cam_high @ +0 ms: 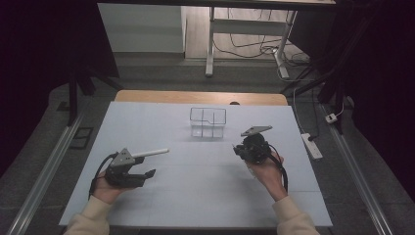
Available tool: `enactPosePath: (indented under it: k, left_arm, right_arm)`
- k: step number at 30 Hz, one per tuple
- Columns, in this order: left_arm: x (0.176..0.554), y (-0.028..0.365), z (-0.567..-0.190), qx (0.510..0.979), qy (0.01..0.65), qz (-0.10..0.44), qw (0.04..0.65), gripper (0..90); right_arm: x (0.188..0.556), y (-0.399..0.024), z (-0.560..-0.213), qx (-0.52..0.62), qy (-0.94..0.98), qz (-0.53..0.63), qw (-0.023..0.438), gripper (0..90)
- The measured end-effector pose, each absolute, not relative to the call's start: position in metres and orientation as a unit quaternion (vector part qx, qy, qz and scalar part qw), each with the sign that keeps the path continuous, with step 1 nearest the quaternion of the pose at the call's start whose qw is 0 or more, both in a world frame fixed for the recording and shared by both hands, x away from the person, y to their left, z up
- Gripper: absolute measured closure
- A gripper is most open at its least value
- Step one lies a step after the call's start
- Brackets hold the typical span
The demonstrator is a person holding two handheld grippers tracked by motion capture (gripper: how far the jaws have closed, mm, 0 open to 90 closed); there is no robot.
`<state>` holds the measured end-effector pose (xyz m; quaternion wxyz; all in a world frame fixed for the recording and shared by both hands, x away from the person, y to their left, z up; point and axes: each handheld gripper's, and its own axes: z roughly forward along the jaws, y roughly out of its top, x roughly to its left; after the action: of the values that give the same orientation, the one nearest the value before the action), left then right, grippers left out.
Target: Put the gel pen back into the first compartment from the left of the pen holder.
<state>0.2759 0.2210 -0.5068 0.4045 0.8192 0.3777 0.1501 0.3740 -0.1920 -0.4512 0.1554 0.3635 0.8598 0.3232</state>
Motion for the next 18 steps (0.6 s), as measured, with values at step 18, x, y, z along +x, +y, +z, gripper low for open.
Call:
enactPosePath:
  k: [18]
  left_arm:
    - [0.276,0.220,-0.507,0.820,0.377,0.150,0.403,32.4]
  right_arm:
    - [0.371,-0.202,-0.438,0.362,0.835,0.376,0.173,79.5]
